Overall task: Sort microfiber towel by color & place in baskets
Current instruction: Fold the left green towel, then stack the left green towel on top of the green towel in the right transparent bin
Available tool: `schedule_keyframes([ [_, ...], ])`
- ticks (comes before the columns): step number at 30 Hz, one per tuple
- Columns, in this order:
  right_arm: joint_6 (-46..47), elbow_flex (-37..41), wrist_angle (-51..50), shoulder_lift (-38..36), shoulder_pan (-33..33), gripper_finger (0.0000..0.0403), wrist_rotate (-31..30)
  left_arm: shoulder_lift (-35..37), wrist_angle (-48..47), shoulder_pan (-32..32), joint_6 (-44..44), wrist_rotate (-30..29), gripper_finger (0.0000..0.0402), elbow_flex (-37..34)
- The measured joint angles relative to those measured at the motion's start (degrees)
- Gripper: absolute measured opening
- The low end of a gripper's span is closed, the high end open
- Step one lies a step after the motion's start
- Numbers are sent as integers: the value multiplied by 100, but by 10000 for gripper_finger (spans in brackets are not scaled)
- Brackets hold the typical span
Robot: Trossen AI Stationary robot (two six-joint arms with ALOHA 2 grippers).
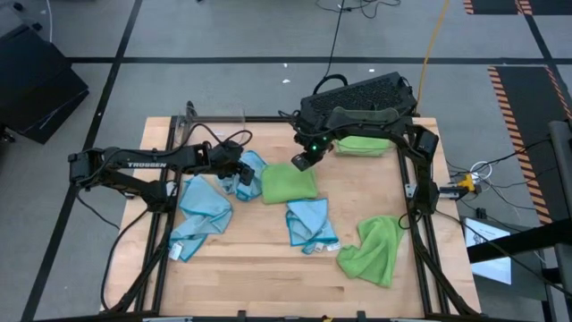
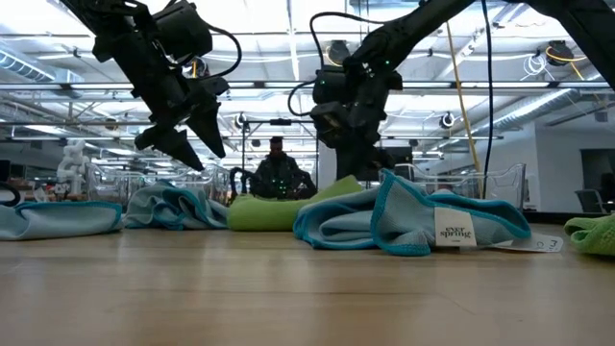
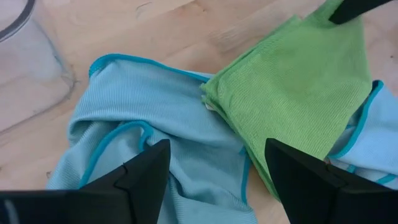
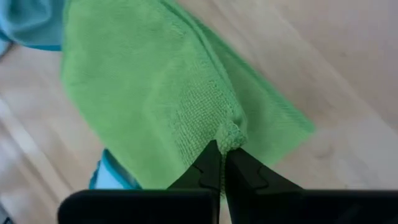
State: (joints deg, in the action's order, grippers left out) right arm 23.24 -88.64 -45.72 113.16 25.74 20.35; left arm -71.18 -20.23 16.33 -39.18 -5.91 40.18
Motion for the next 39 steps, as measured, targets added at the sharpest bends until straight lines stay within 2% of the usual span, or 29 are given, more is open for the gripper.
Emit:
schedule_keyframes([
  [7, -36, 0, -27, 0, 17, 25, -267, 0, 0, 1, 26, 9, 262, 0],
  [14, 22, 0, -521, -37, 15, 94, -285, 0, 27, 1, -164, 57, 262, 0],
  [16, 5, 0, -734, -153, 15, 114, -547, 0, 143, 12, -210, 261, 262, 19],
  [20, -64, 0, -993, -496, 13, 149, -1243, 10, 212, 27, -181, 712, 262, 254],
  [26, 45, 59, -1184, -1145, -79, 174, -1098, 11, 206, -96, 406, 833, 241, 943],
  [29, 465, 485, -1017, -1564, -259, 175, -974, -71, 213, -192, 926, 833, 214, 1379],
  [32, 1182, 1267, -497, -2071, -424, 176, -960, -305, 87, -263, 1556, 789, 182, 1773],
  [39, 2902, 3174, 1729, -3075, -756, 177, -963, -1226, -498, -244, 2443, 793, 113, 2458],
])
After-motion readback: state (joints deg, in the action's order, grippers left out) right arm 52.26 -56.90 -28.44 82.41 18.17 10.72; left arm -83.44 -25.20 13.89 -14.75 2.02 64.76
